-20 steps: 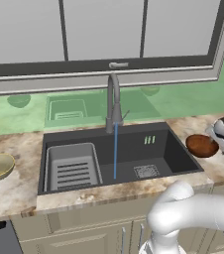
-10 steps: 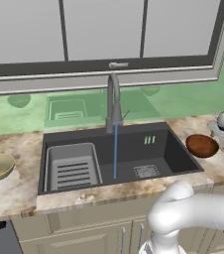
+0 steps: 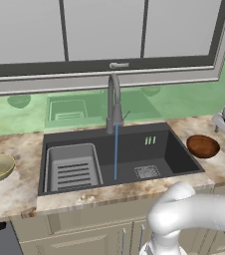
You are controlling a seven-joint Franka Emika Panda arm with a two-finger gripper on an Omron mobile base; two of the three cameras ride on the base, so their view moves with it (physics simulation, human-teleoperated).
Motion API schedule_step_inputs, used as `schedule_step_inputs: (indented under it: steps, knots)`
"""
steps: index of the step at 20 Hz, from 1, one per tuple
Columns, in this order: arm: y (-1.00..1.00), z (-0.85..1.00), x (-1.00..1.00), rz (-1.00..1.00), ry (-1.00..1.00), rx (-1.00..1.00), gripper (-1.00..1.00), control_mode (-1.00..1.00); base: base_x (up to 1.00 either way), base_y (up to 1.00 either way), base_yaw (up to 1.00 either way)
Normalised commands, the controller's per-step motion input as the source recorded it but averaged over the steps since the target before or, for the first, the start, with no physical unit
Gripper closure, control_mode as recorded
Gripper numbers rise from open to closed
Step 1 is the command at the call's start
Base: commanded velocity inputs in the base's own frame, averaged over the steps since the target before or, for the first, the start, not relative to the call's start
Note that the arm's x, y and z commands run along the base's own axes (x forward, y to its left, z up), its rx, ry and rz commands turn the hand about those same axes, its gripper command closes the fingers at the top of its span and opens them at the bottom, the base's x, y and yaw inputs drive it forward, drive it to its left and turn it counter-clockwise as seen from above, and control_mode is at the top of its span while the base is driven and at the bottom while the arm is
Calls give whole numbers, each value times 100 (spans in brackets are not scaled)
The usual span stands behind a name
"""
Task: Rinse each bowl for a few seconds and place them down in the sink or on the counter.
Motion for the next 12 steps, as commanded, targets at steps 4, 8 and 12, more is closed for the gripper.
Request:
schedule_step_inputs:
  steps: [4,8,12]
  knots:
    - [16,23,-22,4,0,0,-100,-100,0,0,0]
    - [22,22,-24,4,0,0,-100,-100,0,0,0]
    - [33,20,-21,4,0,0,-100,-100,0,0,0]
